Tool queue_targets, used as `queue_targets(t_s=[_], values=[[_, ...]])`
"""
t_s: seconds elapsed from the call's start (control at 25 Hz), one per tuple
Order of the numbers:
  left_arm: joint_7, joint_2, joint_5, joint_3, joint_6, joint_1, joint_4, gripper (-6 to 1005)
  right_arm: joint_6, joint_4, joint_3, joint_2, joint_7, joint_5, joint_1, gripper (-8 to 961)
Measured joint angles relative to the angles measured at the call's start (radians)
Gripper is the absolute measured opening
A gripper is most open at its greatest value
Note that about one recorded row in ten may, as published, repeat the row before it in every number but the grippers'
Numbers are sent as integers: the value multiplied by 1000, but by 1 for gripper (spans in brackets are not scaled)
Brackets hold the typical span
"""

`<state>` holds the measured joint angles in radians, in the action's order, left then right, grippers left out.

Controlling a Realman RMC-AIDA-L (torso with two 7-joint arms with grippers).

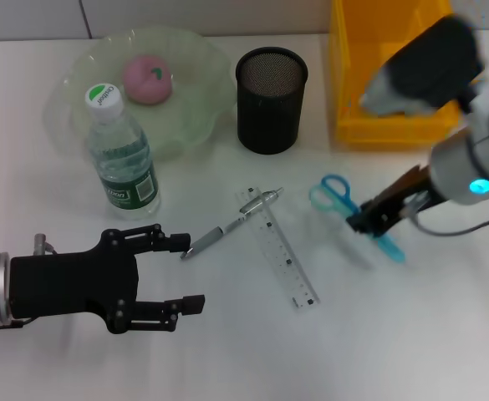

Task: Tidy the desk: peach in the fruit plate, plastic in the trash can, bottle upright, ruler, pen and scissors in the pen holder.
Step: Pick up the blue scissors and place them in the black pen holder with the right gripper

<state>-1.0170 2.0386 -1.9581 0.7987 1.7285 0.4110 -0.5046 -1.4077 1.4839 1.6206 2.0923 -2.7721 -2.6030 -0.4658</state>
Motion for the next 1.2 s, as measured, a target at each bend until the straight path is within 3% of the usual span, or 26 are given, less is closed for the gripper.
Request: queue_targets(t_s=[0.04,0.08,0.2,0.24,0.4,0.44,0.52,0.6,0.64,0.68,0.72,0.8,0.84,0.88,1.0,1.04,1.2], values=[[-2,0,1,0,3,0,0,828,0,35,-75,0,56,61,31,225],[-5,0,2,-1,7,0,0,828,0,35,-75,0,56,61,31,227],[-6,0,2,-4,13,0,0,828,6,60,-217,0,175,191,71,232],[-6,0,2,-4,13,0,0,828,7,62,-300,0,264,286,88,234],[-11,2,4,-14,21,4,0,828,19,53,-388,0,412,408,110,241],[-17,2,5,-15,23,8,-1,828,67,11,-422,-2,542,530,129,243],[-22,2,8,-15,29,10,-2,828,100,-20,-428,-4,610,603,138,247],[-23,2,11,-16,34,10,-4,828,162,-118,-431,-8,760,759,145,250],[-24,3,18,-16,46,11,-11,828,211,-274,-430,-9,943,944,130,252],[-24,3,18,-16,46,11,-11,828,211,-274,-430,-9,943,944,130,254],[-25,4,19,-17,47,12,-13,828,229,-358,-428,-8,1033,1035,115,256],[-32,5,20,-21,48,17,-14,828,245,-527,-426,-8,1193,1194,70,260],[-32,5,20,-21,48,17,-14,828,247,-711,-424,-8,1353,1334,9,261],[-32,5,20,-24,48,18,-14,828,247,-711,-424,-8,1353,1334,9,263],[-32,5,20,-28,48,20,-14,828,251,-945,-432,-7,1561,1494,-87,269],[-32,5,20,-28,48,20,-14,828,258,-1075,-433,-5,1692,1591,-148,271],[-32,5,21,-40,48,21,-16,828,291,-1206,-424,-1,1827,1711,-225,278]])
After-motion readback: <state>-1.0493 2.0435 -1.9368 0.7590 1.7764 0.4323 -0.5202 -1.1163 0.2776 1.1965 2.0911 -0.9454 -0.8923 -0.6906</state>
